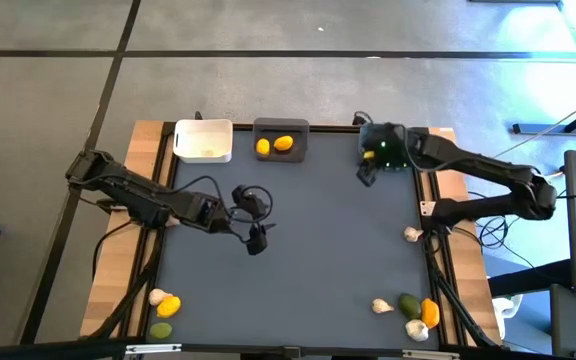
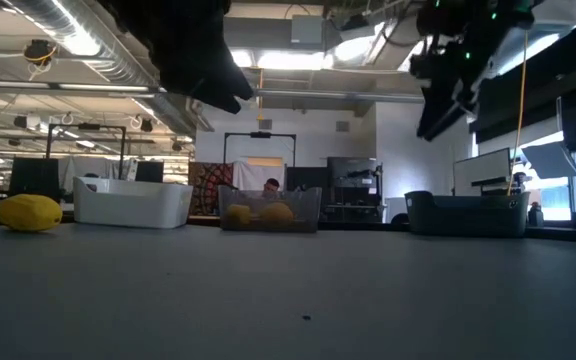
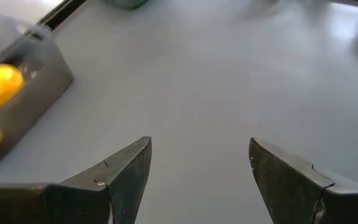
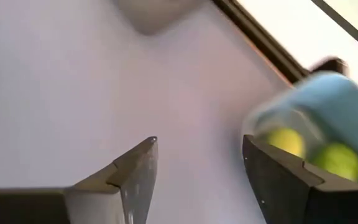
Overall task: Sort produce into baskets
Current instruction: Put the lemon into the black transparent bin
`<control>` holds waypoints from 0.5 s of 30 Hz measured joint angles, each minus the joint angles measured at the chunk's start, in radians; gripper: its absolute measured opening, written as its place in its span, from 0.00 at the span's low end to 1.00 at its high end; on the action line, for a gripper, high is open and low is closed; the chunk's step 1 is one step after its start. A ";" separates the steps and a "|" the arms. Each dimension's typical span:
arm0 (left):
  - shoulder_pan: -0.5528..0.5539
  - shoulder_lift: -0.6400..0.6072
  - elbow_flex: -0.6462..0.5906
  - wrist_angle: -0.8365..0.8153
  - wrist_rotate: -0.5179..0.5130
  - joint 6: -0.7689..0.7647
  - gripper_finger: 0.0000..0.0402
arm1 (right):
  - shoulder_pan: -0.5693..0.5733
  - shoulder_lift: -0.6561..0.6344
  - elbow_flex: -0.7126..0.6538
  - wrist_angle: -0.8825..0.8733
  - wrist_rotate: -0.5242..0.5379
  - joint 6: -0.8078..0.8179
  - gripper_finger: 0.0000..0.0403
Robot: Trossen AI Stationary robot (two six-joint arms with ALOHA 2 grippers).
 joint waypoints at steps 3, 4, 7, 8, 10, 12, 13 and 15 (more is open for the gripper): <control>0.020 0.000 0.000 -0.032 0.000 -0.033 0.68 | 0.107 0.002 0.000 0.033 0.011 0.027 0.58; 0.024 0.000 -0.001 -0.038 0.000 -0.035 0.69 | 0.140 0.004 0.000 0.048 0.017 0.030 0.58; 0.034 -0.001 -0.001 -0.045 0.016 -0.026 0.75 | 0.232 0.012 0.000 0.085 0.046 0.047 0.58; 0.036 -0.004 0.000 -0.053 0.033 -0.021 0.77 | 0.259 0.012 -0.001 0.095 0.058 0.052 0.58; 0.036 -0.005 0.012 -0.091 0.056 -0.003 0.81 | 0.311 0.011 -0.001 0.122 0.076 0.058 0.58; 0.033 -0.005 0.030 -0.145 0.061 0.024 0.83 | 0.360 0.011 -0.001 0.133 0.091 0.061 0.58; 0.030 -0.006 0.040 -0.183 0.066 0.031 0.84 | 0.384 0.011 -0.001 0.146 0.091 0.061 0.58; 0.028 -0.006 0.063 -0.266 0.072 0.034 0.84 | 0.429 0.011 -0.001 0.165 0.091 0.061 0.58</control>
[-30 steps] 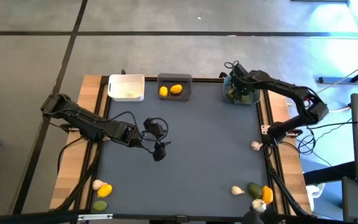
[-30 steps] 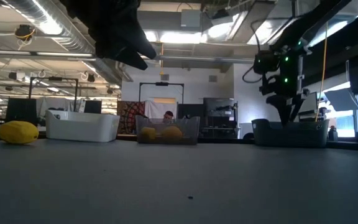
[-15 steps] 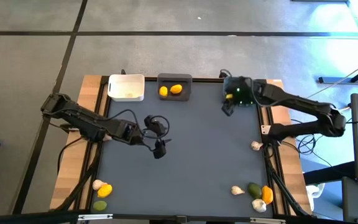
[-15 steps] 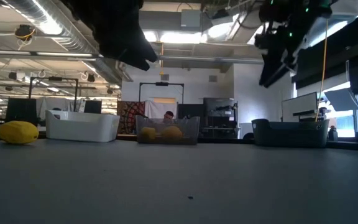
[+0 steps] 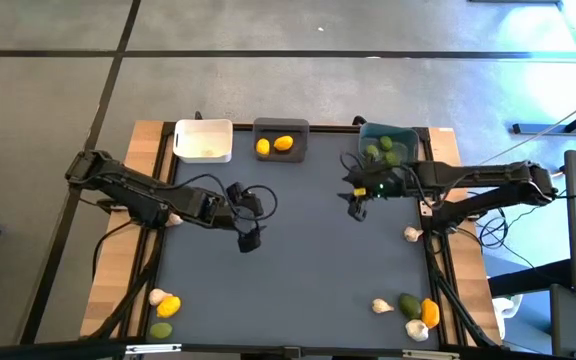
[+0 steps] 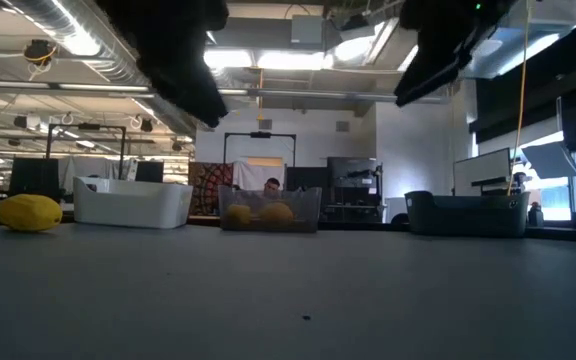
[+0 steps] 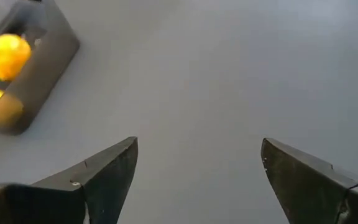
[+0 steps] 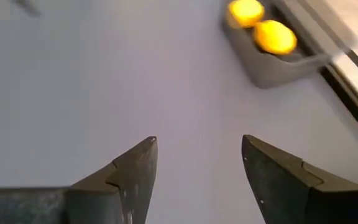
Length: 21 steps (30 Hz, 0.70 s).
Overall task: Sort produce into baskets
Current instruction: Put the lemon into the black transparent bin
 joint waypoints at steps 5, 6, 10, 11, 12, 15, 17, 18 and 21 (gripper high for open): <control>0.000 0.000 0.044 -0.246 0.004 -0.024 0.85 | 0.097 0.000 0.000 0.040 0.000 0.018 0.58; 0.001 0.000 0.045 -0.289 0.004 -0.035 0.85 | 0.112 0.000 0.000 0.044 0.000 0.022 0.58; 0.009 0.000 0.045 -0.470 0.006 -0.101 0.85 | 0.164 0.000 0.000 0.054 0.001 0.043 0.58; 0.015 0.000 0.045 -0.516 0.007 -0.120 0.85 | 0.172 0.000 0.000 0.054 0.002 0.044 0.58; 0.021 0.000 0.045 -0.561 0.011 -0.137 0.85 | 0.180 0.000 0.000 0.054 0.003 0.045 0.58; 0.055 0.000 0.045 -0.672 0.048 -0.171 0.85 | 0.189 0.000 0.000 0.054 0.007 0.045 0.58; 0.084 0.000 0.045 -0.716 0.075 -0.172 0.85 | 0.189 0.000 0.000 0.054 0.008 0.045 0.58; 0.099 0.000 0.045 -0.732 0.087 -0.167 0.85 | 0.187 0.000 0.000 0.054 0.008 0.045 0.58; 0.149 0.000 0.045 -0.767 0.129 -0.135 0.85 | 0.185 0.000 0.000 0.053 0.009 0.045 0.58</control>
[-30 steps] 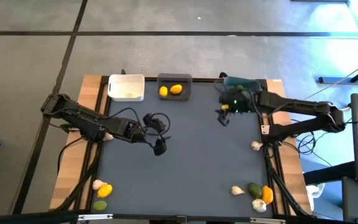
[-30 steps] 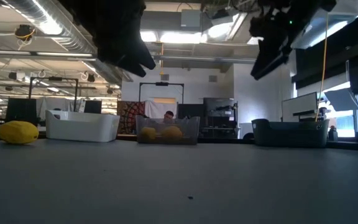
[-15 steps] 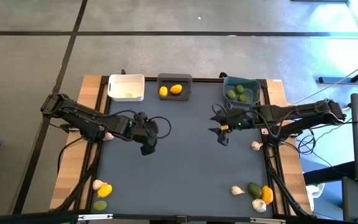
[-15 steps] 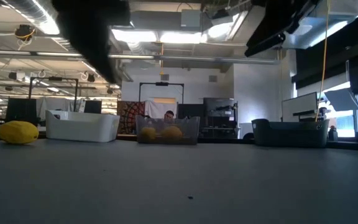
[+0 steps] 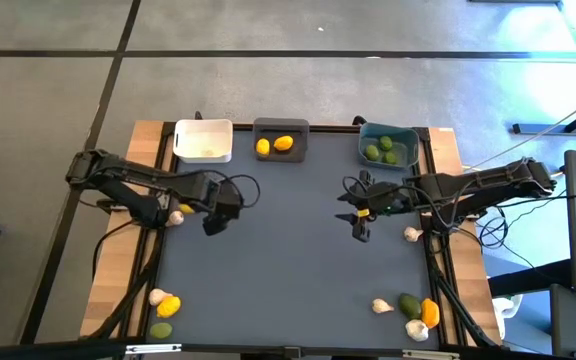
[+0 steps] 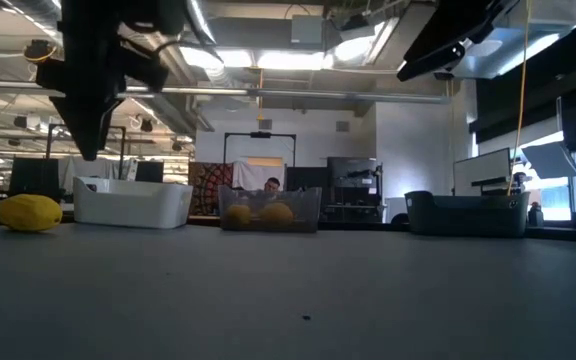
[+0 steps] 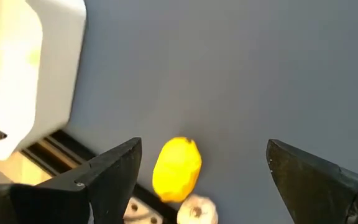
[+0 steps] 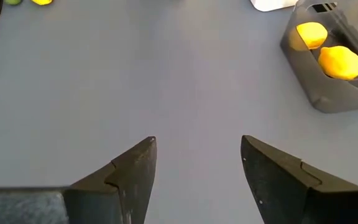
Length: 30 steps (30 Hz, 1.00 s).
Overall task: Sort produce into baskets
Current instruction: Put the lemon into the black transparent bin
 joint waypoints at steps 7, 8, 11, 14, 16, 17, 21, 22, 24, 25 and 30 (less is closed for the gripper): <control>0.107 0.002 -0.035 -0.008 0.078 0.079 0.85 | 0.000 0.000 0.000 -0.003 0.000 0.000 0.58; 0.121 0.002 -0.049 -0.006 0.089 0.089 0.85 | 0.000 0.000 0.000 -0.003 0.000 0.000 0.58; 0.159 0.003 -0.089 -0.017 0.099 0.110 0.85 | 0.000 0.000 0.000 -0.003 0.000 0.000 0.58; 0.186 0.003 -0.121 -0.008 0.100 0.132 0.85 | 0.000 0.000 0.000 -0.003 0.000 0.000 0.58; 0.202 0.003 -0.139 -0.006 0.104 0.146 0.85 | 0.000 0.000 0.000 -0.003 0.000 0.000 0.58; 0.208 0.003 -0.146 -0.006 0.107 0.151 0.85 | 0.000 0.000 0.000 -0.003 0.000 0.000 0.58; 0.231 0.003 -0.172 0.000 0.129 0.175 0.85 | 0.000 0.000 0.000 -0.003 0.000 0.000 0.58; 0.235 0.003 -0.179 0.005 0.137 0.179 0.85 | 0.000 0.000 0.000 -0.003 0.000 0.000 0.58; 0.240 0.004 -0.196 0.026 0.143 0.185 0.85 | 0.000 0.000 0.000 -0.003 0.000 0.000 0.58; 0.240 0.004 -0.207 0.037 0.143 0.191 0.85 | 0.000 0.000 0.000 -0.003 0.000 0.000 0.58; 0.240 0.032 -0.250 0.066 0.143 0.205 0.85 | 0.000 0.001 0.000 -0.003 0.001 0.000 0.58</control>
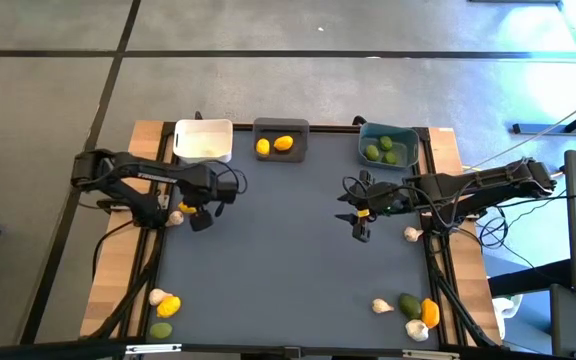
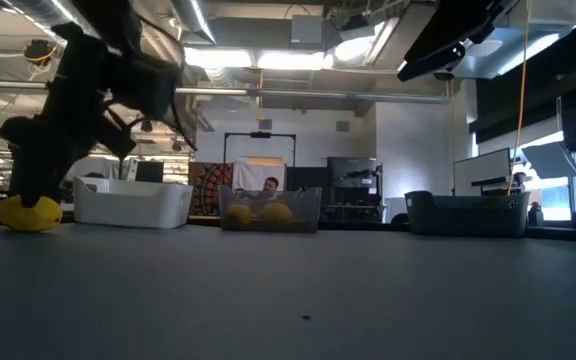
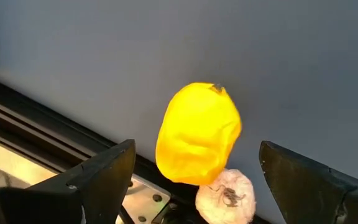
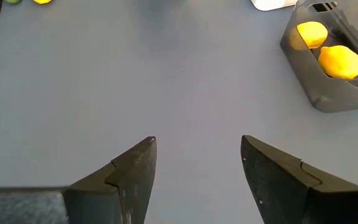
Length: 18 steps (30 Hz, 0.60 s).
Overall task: Sort produce into baskets
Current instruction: Put the lemon into the black transparent bin
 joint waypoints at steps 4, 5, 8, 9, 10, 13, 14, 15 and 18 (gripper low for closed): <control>0.000 0.049 -0.022 0.016 0.000 0.000 0.85 | 0.000 0.000 0.000 0.000 0.000 0.000 0.58; 0.000 0.064 -0.024 0.014 0.000 -0.001 0.84 | 0.000 0.000 0.000 0.000 0.000 0.000 0.58; 0.000 0.104 -0.024 0.022 -0.004 0.001 0.82 | 0.000 0.000 0.000 0.000 0.000 0.000 0.58; 0.000 0.114 -0.024 0.029 -0.004 0.006 0.80 | 0.000 0.000 0.000 0.000 0.000 0.000 0.58; 0.000 0.123 -0.024 0.040 -0.004 0.016 0.78 | 0.000 0.000 0.000 0.000 0.000 0.000 0.58; 0.000 0.142 -0.024 0.060 -0.005 0.041 0.70 | 0.000 0.000 0.001 0.000 0.000 0.000 0.58; 0.000 0.144 -0.024 0.067 -0.005 0.047 0.67 | 0.000 0.000 0.001 0.000 0.000 0.000 0.58; 0.000 0.145 -0.024 0.068 -0.005 0.051 0.64 | 0.000 0.000 0.001 0.000 0.000 0.000 0.58; 0.000 0.145 -0.024 0.064 -0.006 0.056 0.54 | 0.000 0.000 0.001 0.000 0.000 0.000 0.58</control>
